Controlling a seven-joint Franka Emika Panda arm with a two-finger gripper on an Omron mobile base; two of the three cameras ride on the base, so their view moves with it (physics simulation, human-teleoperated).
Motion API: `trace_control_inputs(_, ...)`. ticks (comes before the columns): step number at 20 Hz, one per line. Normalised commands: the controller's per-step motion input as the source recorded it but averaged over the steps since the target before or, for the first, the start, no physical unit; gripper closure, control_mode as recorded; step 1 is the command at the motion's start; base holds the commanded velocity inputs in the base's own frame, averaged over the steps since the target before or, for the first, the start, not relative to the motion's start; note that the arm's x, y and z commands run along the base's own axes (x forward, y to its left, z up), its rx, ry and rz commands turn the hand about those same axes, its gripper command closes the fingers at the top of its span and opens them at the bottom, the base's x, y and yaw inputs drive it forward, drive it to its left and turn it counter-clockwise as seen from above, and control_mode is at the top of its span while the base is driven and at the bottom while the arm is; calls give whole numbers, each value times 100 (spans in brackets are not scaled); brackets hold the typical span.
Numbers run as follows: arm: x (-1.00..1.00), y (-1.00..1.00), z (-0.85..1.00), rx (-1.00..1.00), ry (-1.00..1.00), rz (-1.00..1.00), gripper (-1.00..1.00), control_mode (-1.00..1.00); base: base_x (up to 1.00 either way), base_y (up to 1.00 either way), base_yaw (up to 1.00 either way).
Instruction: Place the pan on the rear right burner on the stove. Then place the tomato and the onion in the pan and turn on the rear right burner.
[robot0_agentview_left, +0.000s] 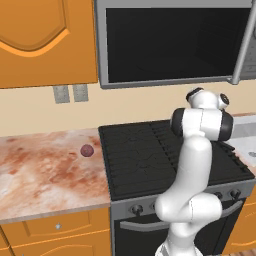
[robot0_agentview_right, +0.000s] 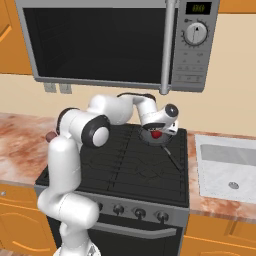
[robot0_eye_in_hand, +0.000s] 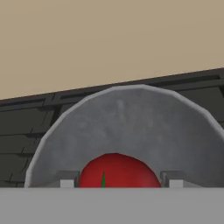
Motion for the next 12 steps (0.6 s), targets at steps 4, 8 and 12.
trace_control_inputs(4,12,0,-18,0,0,0,100,-100,0,0,0)
trace_control_inputs(8,21,0,-14,0,0,0,100,-100,0,0,0)
trace_control_inputs(12,16,0,-4,0,0,0,100,-100,0,0,0)
